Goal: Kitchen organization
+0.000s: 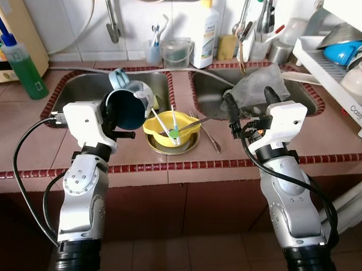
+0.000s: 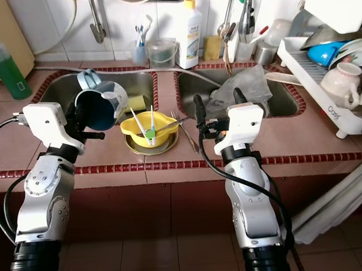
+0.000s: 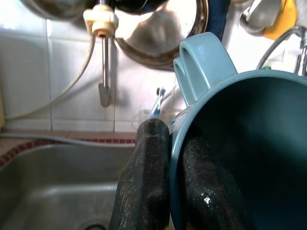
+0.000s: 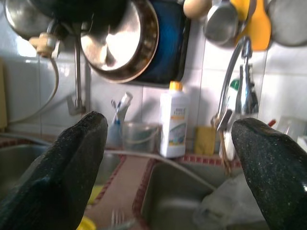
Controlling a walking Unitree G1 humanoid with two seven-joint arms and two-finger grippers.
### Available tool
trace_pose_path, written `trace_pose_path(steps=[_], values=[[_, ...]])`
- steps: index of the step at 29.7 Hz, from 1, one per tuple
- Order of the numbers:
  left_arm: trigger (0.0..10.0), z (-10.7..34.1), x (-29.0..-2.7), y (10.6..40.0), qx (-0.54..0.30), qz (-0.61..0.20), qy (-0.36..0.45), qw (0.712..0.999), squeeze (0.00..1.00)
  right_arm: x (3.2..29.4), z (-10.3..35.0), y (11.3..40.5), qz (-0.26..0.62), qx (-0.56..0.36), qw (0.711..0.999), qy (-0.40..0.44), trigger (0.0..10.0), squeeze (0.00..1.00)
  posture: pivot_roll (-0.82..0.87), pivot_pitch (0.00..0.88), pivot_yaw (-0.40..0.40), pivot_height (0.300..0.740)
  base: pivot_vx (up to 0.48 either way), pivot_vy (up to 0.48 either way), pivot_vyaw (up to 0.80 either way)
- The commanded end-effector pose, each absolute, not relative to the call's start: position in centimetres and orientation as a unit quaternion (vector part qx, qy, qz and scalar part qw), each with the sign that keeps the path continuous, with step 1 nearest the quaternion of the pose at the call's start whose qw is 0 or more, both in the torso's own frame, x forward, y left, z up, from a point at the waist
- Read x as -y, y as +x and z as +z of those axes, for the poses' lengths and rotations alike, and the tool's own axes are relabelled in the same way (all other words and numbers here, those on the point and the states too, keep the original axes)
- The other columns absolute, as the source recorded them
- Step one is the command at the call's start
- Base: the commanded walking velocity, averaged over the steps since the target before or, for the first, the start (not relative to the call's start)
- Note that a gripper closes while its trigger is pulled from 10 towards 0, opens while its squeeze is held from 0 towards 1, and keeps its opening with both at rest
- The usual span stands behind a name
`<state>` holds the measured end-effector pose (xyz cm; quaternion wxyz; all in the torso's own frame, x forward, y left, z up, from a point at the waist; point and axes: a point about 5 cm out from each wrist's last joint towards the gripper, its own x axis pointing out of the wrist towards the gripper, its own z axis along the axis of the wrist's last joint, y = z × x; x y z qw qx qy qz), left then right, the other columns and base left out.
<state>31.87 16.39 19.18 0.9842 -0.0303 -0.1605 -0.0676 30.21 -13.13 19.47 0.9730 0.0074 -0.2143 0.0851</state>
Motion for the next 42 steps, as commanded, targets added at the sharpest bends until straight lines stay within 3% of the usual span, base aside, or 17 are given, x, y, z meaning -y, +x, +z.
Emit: trace_pose_path(steps=[1, 23, 32, 42], values=[[10.0, 19.7, -16.1, 32.1, 0.164, -0.073, -0.025, 0.983, 0.00, 13.3, 19.6, 30.1, 0.084, 0.220, 0.972, 0.008, 10.0, 0.00, -0.07, 0.000, -0.001, 0.740, 0.480, 0.000, 0.00], [10.0, 19.7, -16.2, 32.4, 0.149, -0.062, -0.026, 0.986, 0.00, 13.2, 19.9, 30.1, 0.101, 0.217, 0.971, 0.012, 10.0, 0.00, -0.07, 0.009, -0.008, 0.740, 0.470, 0.000, 0.00], [10.0, 19.7, -16.5, 32.7, 0.127, -0.067, -0.013, 0.990, 0.00, 12.0, 18.9, 28.6, 0.148, 0.188, 0.971, 0.008, 10.0, 0.00, -0.08, 0.027, -0.003, 0.740, 0.000, 0.000, 0.00], [10.0, 19.7, -18.1, 33.4, 0.093, -0.056, 0.063, 0.992, 0.00, 11.1, 17.8, 26.8, 0.195, 0.137, 0.971, 0.025, 10.0, 0.00, -0.10, 0.055, 0.010, 0.740, 0.000, 0.000, 0.00]])
